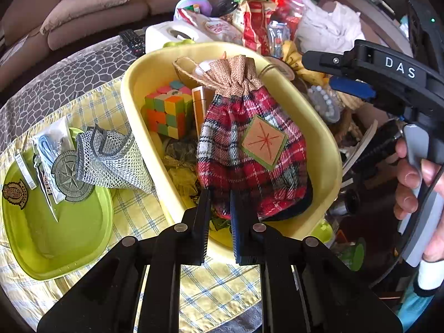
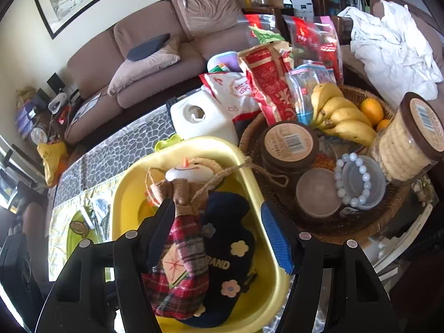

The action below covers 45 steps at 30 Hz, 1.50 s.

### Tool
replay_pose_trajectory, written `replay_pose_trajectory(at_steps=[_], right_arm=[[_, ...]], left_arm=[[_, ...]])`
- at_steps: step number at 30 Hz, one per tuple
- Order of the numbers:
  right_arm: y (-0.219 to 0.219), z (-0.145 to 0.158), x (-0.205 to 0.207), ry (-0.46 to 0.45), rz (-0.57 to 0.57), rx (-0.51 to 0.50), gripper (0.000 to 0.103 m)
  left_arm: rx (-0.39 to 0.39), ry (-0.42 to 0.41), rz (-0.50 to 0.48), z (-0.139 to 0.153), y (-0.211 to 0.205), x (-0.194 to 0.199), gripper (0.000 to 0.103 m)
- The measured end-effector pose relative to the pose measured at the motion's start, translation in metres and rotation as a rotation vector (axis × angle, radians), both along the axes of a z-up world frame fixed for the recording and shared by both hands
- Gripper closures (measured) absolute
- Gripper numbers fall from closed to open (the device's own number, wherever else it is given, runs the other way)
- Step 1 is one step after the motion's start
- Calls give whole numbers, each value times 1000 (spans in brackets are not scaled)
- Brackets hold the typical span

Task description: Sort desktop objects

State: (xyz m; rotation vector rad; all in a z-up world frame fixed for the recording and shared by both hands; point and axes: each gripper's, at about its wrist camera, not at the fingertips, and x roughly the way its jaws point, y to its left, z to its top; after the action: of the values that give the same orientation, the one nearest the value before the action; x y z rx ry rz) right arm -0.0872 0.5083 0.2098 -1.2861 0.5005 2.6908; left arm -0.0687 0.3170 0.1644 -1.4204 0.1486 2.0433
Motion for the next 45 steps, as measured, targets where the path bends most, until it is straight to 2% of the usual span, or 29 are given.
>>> replay_pose_trajectory(at_steps=[2, 5, 6, 7, 8, 10, 11, 14, 18, 22, 28, 33, 34, 35, 37, 39, 43, 45], right_arm=[[3, 3, 4, 9, -9, 4, 37], [5, 5, 9, 18, -21, -1, 37], [5, 4, 10, 16, -22, -6, 38], [5, 3, 11, 15, -21, -9, 43], [4, 3, 11, 14, -19, -10, 52], [2, 2, 11, 15, -18, -7, 65], [1, 2, 10, 14, -22, -8, 69], [5, -2, 6, 18, -38, -62, 71], [11, -14, -6, 11, -54, -178, 71], [13, -29, -23, -13, -79, -200, 71], [17, -48, -47, -17, -104, -228, 71], [25, -56, -62, 30, -113, -324, 71], [26, -54, -62, 52, -113, -342, 72], [28, -52, -61, 81, -115, -358, 79], [29, -45, -59, 128, -107, -387, 86], [28, -39, -60, 159, -82, -409, 90], [16, -29, -61, 159, -35, -355, 96], [10, -26, -60, 155, 1, -365, 97]], left_arm=[[28, -9, 19, 5, -5, -1, 91], [99, -8, 53, 18, -14, -3, 73], [125, 2, 56, 24, -16, -2, 71], [145, 15, 52, 30, -16, -2, 71], [162, 28, 44, 34, -14, 0, 71], [174, 47, 16, 39, -7, 3, 71], [176, 47, -1, 39, -1, 3, 71], [144, 25, -41, 28, 18, 5, 72], [87, -25, -64, 1, 32, 2, 83], [50, -40, -69, -17, 37, 0, 83], [58, -33, -82, -20, 35, 0, 83], [61, -27, -87, -18, 34, 0, 83], [61, -26, -89, -18, 33, 0, 83], [62, -26, -90, -17, 33, 0, 83], [64, -27, -91, -16, 33, 0, 83], [71, -33, -86, -15, 32, 0, 83], [86, -48, -75, -16, 30, -1, 83], [98, -58, -68, -15, 29, -2, 83]])
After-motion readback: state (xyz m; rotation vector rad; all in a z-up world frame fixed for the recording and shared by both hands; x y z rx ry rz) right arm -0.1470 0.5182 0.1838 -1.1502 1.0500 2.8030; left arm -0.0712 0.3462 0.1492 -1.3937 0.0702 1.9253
